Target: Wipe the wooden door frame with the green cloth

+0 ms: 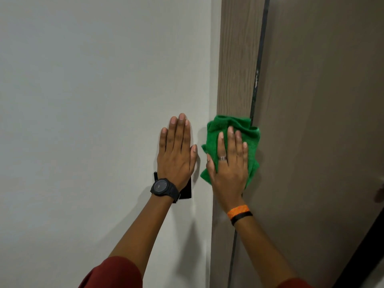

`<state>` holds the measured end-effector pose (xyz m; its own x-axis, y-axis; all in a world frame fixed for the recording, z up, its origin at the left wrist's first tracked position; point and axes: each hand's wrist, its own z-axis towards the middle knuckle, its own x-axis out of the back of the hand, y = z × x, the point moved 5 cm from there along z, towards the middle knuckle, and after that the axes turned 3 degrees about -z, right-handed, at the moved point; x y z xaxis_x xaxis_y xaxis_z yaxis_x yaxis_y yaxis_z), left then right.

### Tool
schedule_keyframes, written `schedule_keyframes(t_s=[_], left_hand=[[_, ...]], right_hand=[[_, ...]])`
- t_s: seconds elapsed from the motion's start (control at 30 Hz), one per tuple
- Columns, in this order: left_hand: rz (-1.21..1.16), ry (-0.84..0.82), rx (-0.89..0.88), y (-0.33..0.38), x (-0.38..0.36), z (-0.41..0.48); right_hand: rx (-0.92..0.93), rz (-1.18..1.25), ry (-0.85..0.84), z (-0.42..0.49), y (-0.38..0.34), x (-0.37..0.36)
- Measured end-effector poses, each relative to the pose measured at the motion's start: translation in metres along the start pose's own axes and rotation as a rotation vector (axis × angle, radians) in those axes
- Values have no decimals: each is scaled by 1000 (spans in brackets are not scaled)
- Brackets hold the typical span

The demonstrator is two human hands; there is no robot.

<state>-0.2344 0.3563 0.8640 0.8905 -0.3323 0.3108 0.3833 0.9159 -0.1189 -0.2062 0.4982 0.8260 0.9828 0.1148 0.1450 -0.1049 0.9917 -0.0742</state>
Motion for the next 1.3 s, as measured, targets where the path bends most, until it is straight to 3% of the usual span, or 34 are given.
schedule_keyframes(t_s=[0.17,0.33,0.6,0.73,1.07,1.3], left_hand=[[1,-21,9,-2,-2,-9],[-4,-40,1,-3,-2,-17],[-6,-57,-59,-7,3,-11],[20,-58,-74,-12,7,3],[-9,-77,-74,-11,3,-22],[-12,-105,-82,-12,6,-32]], right_hand=[[34,-43,-100,-81,5,-9],[17,-73,-117,-95,5,-10],[-8,-4,31,31,0,2],[-17,31,48,44,-3,5],[-12,133,-123,-95,7,-9],[-21,137,-124,-153,9,-16]])
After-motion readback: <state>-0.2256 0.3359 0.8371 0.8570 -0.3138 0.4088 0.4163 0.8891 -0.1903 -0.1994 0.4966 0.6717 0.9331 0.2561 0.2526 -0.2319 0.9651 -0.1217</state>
